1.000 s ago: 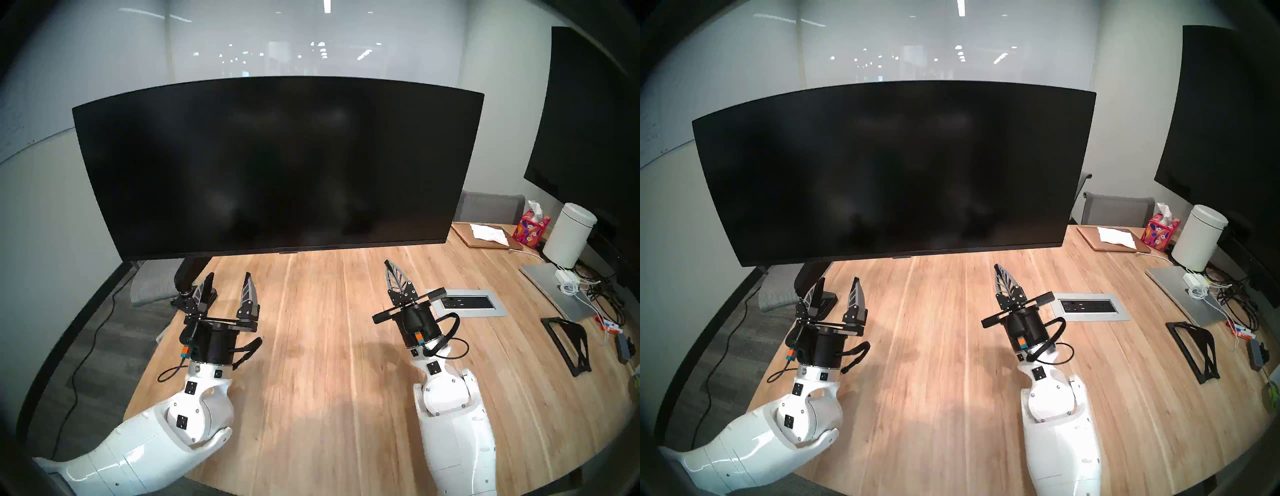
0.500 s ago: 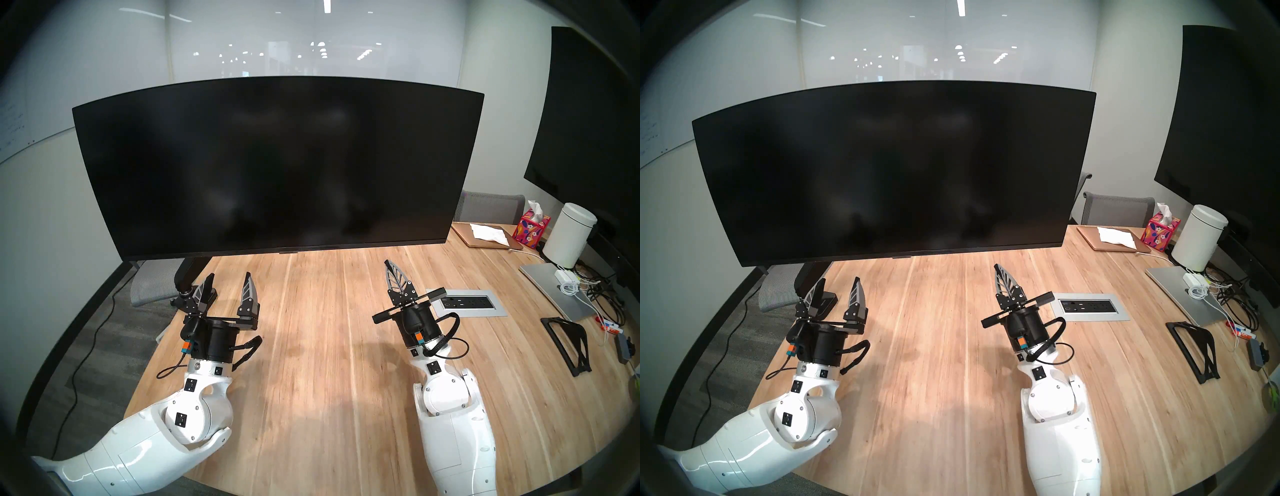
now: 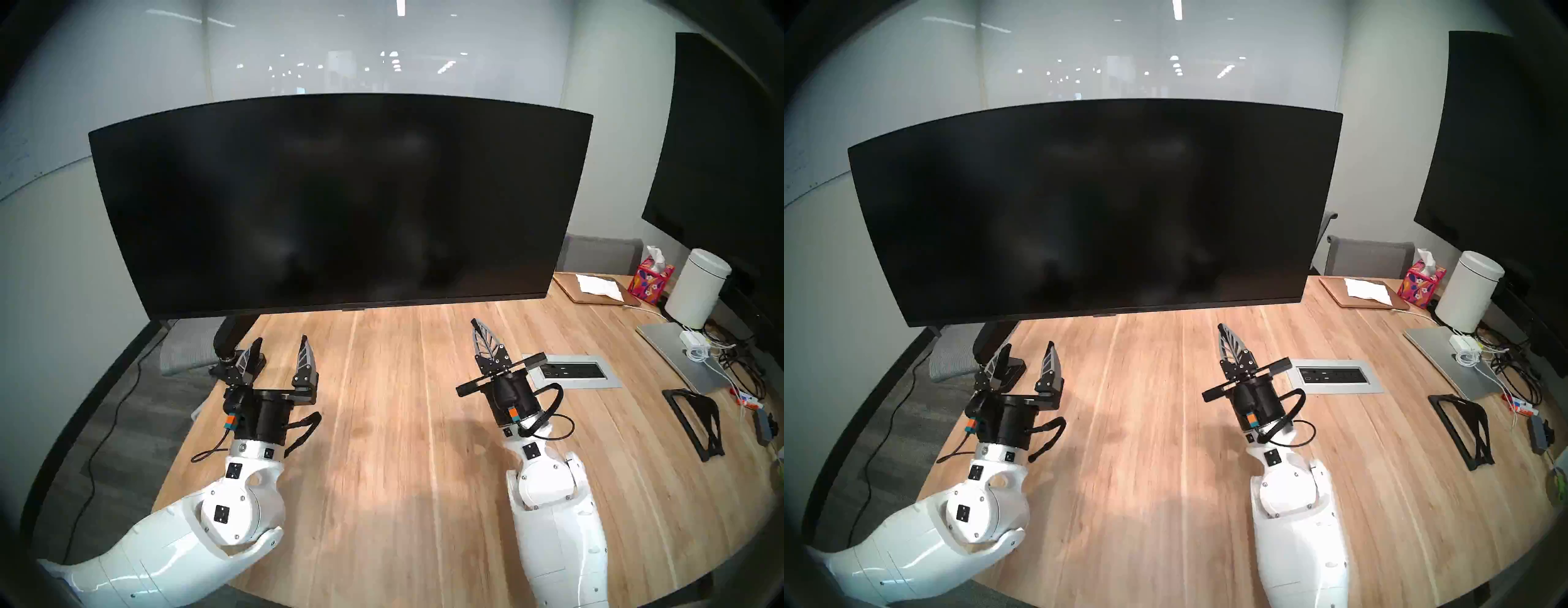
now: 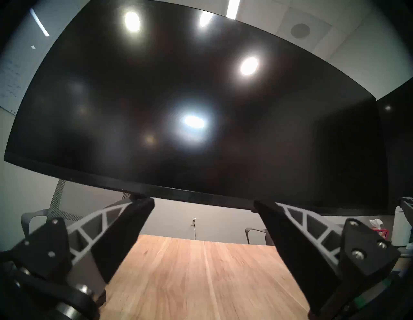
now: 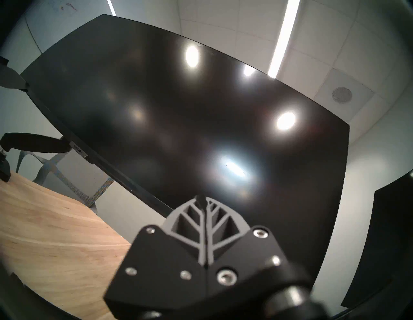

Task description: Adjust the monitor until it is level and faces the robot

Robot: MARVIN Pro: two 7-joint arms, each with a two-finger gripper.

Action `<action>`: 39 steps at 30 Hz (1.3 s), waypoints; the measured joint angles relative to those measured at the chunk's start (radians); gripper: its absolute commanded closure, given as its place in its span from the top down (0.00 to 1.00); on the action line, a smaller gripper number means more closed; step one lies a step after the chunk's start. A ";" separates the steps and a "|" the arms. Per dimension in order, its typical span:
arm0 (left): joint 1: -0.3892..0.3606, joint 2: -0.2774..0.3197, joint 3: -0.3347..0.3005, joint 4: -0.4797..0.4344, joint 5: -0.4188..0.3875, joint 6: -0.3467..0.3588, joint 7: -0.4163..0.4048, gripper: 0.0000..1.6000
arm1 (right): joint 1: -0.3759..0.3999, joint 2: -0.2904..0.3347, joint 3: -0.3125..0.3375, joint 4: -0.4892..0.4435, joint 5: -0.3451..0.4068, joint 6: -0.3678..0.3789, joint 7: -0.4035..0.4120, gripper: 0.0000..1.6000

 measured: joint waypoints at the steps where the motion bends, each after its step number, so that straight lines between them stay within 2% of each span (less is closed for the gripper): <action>1: 0.000 0.001 0.000 -0.002 0.000 0.005 0.002 1.00 | 0.000 0.000 0.000 0.000 0.000 0.000 0.000 0.08; 9: 0.000 0.016 0.000 -0.027 -0.029 0.045 0.009 1.00 | 0.000 0.000 0.000 0.000 0.000 0.000 0.000 0.08; 23: -0.004 0.069 0.001 -0.057 -0.125 0.071 -0.059 1.00 | 0.000 0.000 0.000 0.000 0.000 0.000 0.000 0.08; 24: -0.004 0.074 0.001 -0.059 -0.131 0.072 -0.064 0.74 | 0.000 0.000 0.000 0.000 0.000 0.000 0.000 0.08; 25: -0.004 0.076 0.001 -0.060 -0.135 0.073 -0.067 0.40 | 0.000 0.000 0.000 0.000 0.000 0.000 0.000 0.08; 26: -0.004 0.082 0.001 -0.063 -0.143 0.075 -0.072 0.00 | 0.000 0.000 0.000 0.000 0.000 0.000 0.000 0.08; 39: -0.004 0.101 -0.002 -0.087 -0.177 0.114 -0.065 0.00 | 0.000 0.000 0.000 0.000 0.000 0.000 0.000 0.08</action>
